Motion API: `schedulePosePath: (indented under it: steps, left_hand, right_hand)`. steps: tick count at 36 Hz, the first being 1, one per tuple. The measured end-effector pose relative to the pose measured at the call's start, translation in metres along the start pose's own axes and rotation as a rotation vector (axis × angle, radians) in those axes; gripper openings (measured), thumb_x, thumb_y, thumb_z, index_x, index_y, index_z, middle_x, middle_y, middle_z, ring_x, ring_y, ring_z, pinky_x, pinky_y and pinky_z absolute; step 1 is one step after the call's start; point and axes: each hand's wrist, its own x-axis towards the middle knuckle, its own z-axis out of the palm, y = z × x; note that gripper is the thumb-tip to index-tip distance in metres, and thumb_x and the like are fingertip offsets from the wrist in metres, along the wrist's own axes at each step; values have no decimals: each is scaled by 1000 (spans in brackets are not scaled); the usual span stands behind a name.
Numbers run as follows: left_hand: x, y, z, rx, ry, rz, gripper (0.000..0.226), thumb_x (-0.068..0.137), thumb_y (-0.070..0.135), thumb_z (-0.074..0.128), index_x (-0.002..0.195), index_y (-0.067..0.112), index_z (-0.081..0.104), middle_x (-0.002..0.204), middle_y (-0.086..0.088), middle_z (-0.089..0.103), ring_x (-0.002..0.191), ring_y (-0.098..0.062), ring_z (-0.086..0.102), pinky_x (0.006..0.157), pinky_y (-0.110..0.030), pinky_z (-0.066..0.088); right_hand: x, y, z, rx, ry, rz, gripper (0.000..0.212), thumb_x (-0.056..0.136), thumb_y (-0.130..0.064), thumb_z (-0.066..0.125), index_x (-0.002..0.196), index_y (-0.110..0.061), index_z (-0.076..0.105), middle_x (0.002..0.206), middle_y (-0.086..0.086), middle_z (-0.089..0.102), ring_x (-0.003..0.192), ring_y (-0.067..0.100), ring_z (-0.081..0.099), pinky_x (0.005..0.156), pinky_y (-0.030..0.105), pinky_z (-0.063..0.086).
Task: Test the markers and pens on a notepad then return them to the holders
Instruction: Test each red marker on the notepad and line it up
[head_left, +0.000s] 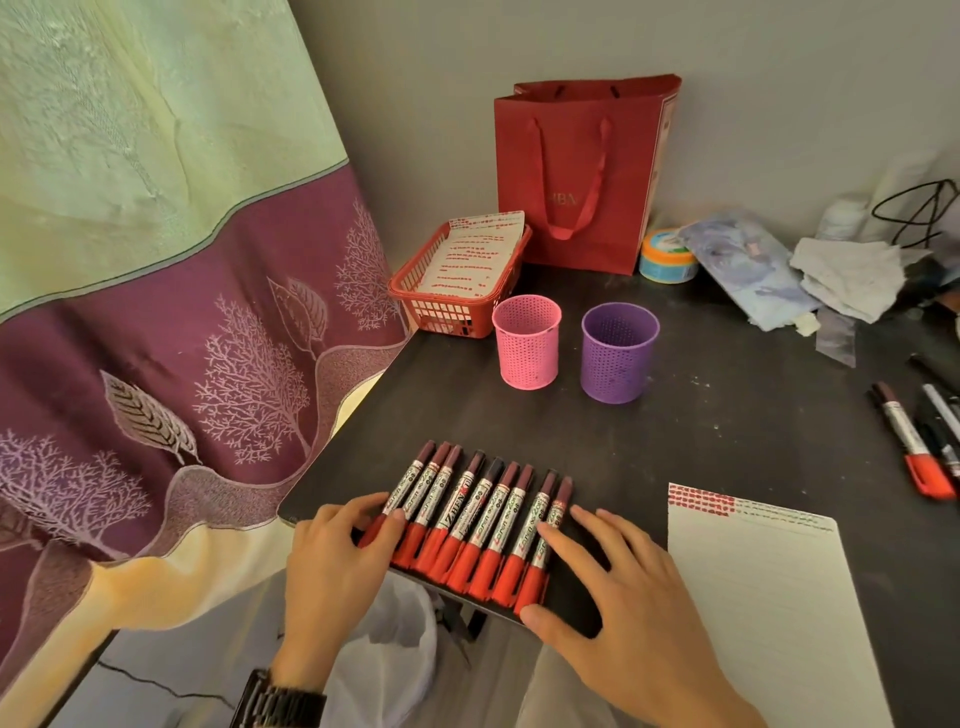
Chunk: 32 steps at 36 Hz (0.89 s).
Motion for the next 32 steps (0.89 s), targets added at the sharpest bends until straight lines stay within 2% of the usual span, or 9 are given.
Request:
schedulePosePath:
  steps: [3,13,18,22,29,32]
  left_hand:
    - [1,0,1,2,1,-6,24,89,55,59,108,45,68,88,14,58,92,-19,55,79,-39,48]
    - [0,-2,3,-1,3,-16,26,90,52,59,112,44,68,90,14,55,93,-19,55,81,-40,49]
    - [0,-2,4,6,4,-22,25,90,48,61,113,42,69,94,9,59,97,-20,55,86,-41,49]
    - [-1,-1,4,17,10,-24,24,90,47,61,112,42,68,93,10,58,97,-19,54,85,-39,48]
    - [-2,1,4,36,11,-32,24,91,47,59,113,42,68,93,11,56,95,-19,54,82,-34,44]
    - [-2,2,4,43,8,-35,25,91,50,57,113,42,67,92,15,53,94,-18,54,79,-31,42]
  right_hand:
    - [0,0,1,3,-6,6,82,79,-94,24,147,-49,36,155,-13,42,143,18,37,108,37,28]
    - [2,6,5,24,-8,-24,92,70,-100,13,151,-56,15,163,-22,17,151,8,9,114,32,8]
    - [1,5,3,49,-1,-29,89,72,-99,18,150,-55,22,162,-22,22,150,9,13,115,35,15]
    - [2,7,5,34,4,-37,90,71,-99,16,150,-57,16,162,-24,17,150,6,7,116,33,11]
    - [1,6,6,56,35,-24,85,75,-95,21,149,-54,19,161,-23,24,150,7,14,114,33,12]
    - [1,7,7,59,21,-23,86,74,-95,21,149,-55,16,161,-24,21,150,5,10,115,32,10]
